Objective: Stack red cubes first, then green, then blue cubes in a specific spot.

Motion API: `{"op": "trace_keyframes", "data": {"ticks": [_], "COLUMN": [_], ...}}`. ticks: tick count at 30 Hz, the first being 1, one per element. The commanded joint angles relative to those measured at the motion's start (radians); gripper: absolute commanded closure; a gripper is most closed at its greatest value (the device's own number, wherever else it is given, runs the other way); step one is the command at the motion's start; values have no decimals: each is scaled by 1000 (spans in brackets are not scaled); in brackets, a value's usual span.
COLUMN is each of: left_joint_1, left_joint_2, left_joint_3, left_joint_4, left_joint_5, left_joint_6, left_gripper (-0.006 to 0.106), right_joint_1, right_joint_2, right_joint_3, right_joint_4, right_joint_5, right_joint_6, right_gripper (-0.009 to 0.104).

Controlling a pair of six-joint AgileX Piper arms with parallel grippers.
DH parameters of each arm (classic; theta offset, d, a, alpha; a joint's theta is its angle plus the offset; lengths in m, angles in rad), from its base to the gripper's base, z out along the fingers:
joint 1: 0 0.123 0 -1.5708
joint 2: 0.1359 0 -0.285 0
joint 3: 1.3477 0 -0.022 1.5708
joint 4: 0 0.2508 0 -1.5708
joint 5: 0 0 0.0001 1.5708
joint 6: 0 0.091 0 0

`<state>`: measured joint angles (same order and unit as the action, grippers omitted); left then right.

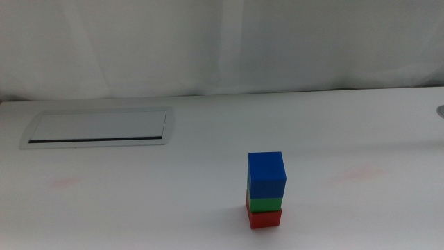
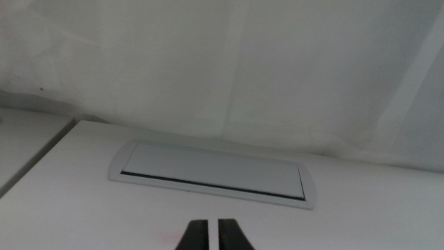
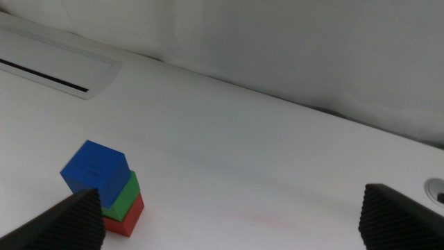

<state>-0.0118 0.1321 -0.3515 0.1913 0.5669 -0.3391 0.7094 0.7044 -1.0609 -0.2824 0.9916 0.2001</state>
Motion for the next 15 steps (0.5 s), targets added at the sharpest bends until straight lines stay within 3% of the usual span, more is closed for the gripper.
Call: {"op": "trace_keyframes", "data": {"ticks": [1,9,12,15], "left_joint_1": [2,2,2,2], "left_joint_2": [-17,-19,-19,-19], "left_joint_3": [32,306,394,374], "left_joint_4": [-4,-33,-31,-42], "left_joint_5": [-28,-358,-357,-204], "left_joint_6": [-5,-46,-54,-102], "left_gripper": [102,102,102,102], "right_joint_1": [-3,-3,-3,-3], "right_joint_2": [-1,-1,-1,-1], "right_joint_3": [7,7,7,7], "right_joint_4": [15,17,22,24], "right_joint_5": [-32,-51,-57,-57], "right_joint_6": [-28,-45,-52,-52], "right_gripper": [-6,-6,-6,-6]}}
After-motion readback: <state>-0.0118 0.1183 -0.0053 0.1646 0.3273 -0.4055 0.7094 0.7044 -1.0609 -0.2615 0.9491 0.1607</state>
